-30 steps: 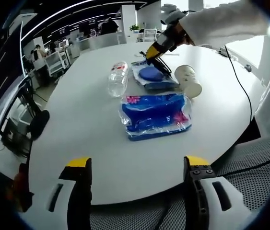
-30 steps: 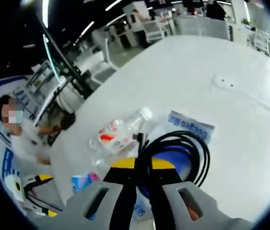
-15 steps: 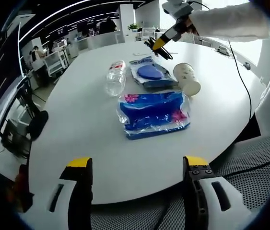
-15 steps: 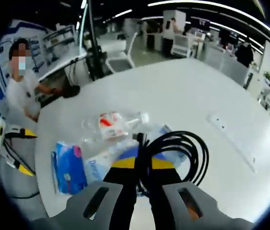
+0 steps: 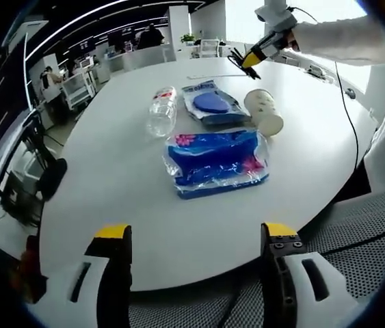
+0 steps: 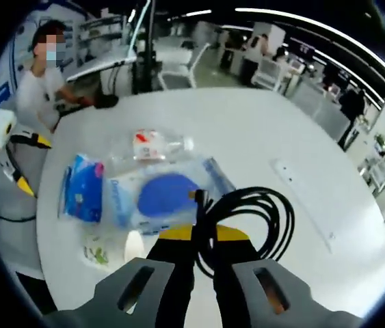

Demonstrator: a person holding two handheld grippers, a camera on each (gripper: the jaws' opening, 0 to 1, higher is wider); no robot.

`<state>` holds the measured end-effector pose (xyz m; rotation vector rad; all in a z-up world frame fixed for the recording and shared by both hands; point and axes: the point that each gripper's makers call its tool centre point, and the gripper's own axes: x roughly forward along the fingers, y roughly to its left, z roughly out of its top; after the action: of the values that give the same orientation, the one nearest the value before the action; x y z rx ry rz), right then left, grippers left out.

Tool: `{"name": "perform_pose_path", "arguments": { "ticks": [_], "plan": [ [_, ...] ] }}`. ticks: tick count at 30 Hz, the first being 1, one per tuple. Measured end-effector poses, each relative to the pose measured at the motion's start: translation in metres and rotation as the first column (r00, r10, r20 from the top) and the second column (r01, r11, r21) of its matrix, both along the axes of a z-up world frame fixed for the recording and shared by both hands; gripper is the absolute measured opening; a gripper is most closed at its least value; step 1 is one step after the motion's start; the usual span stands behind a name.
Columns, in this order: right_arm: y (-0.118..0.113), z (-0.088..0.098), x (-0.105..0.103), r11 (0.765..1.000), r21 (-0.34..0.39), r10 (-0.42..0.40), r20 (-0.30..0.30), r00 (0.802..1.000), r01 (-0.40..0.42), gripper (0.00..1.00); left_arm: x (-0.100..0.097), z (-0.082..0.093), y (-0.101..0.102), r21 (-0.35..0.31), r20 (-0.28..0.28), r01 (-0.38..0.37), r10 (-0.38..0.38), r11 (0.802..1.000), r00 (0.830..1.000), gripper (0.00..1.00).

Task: Arrange the tabletop items into an orderly group along one side of the table until the central work area is clear of visible clutter.

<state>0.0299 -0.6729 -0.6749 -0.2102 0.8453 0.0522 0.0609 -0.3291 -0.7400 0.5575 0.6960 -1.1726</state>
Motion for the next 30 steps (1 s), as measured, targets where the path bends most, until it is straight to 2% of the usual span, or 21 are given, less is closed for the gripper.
{"name": "perform_pose_path", "arguments": {
  "ticks": [11,18,30],
  "plan": [
    [-0.062,-0.008,-0.063,0.993,-0.053,-0.106,-0.039,0.994,0.104,0.06,-0.002,-0.001,0.001,0.008,-0.006,0.005,-0.005,1.000,1.000,0.76],
    [-0.100,-0.005,-0.103,0.978,-0.068,-0.199,-0.041,0.979,0.196,0.06,-0.005,-0.003,0.001,0.017,-0.011,0.014,-0.014,1.000,1.000,0.76],
    [-0.150,0.006,-0.159,0.951,-0.118,-0.292,-0.048,0.955,0.285,0.06,-0.006,-0.006,0.003,0.039,-0.013,0.022,-0.021,0.999,1.000,0.75]
  ]
}}
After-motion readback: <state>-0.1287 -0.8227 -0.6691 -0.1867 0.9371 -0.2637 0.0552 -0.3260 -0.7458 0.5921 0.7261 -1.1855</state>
